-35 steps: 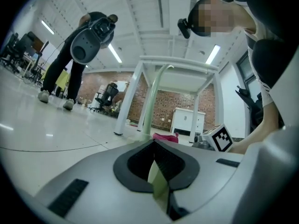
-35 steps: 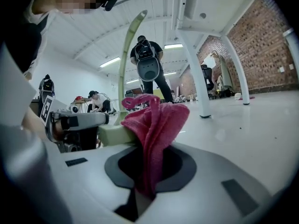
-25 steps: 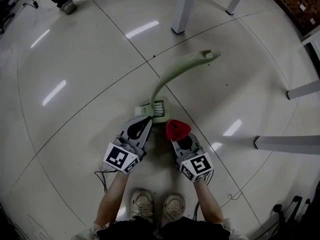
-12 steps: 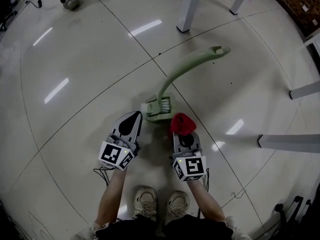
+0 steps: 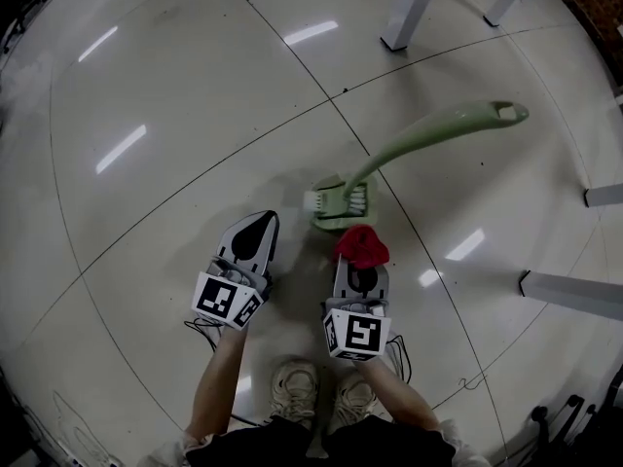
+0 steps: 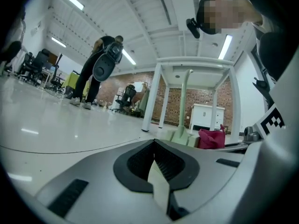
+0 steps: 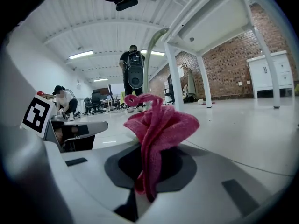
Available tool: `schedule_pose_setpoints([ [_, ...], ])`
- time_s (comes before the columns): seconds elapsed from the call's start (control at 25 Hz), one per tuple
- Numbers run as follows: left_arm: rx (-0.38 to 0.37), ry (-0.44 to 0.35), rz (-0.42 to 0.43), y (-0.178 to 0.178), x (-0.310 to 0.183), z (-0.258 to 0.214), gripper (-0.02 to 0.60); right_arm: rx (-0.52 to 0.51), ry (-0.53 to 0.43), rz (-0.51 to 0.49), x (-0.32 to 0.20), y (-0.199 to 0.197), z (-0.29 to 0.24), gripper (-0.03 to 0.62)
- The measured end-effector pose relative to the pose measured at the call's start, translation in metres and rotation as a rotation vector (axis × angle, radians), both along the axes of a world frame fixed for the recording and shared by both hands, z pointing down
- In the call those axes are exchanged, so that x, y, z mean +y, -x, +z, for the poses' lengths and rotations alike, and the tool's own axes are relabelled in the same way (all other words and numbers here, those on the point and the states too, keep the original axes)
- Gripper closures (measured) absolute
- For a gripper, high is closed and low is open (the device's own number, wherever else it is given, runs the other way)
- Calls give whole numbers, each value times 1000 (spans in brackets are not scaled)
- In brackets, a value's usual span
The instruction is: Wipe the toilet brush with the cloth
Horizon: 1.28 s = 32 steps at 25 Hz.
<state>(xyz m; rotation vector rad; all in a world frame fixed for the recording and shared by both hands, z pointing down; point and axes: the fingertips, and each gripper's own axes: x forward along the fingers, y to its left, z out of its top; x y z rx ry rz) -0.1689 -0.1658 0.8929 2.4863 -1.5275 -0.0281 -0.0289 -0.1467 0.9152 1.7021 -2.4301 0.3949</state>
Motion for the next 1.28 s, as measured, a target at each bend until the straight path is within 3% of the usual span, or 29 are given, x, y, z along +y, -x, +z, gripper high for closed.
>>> schedule_pose_setpoints([
  [0.36,2,14,-41,21,7,4,578,-3,-7,-80,4,42,2,563],
  [0.92,23,-20,-27,9,-1,-12,578,-19,19,-207,4,78,-1,563],
  [1.08,34,-50,75,-15,0,-22,578,-61,3,-128,8,40,-21,563],
  [1.28,3,-51,319,-75,1,-19,577,-10,28,7,8,-17,-14,563],
])
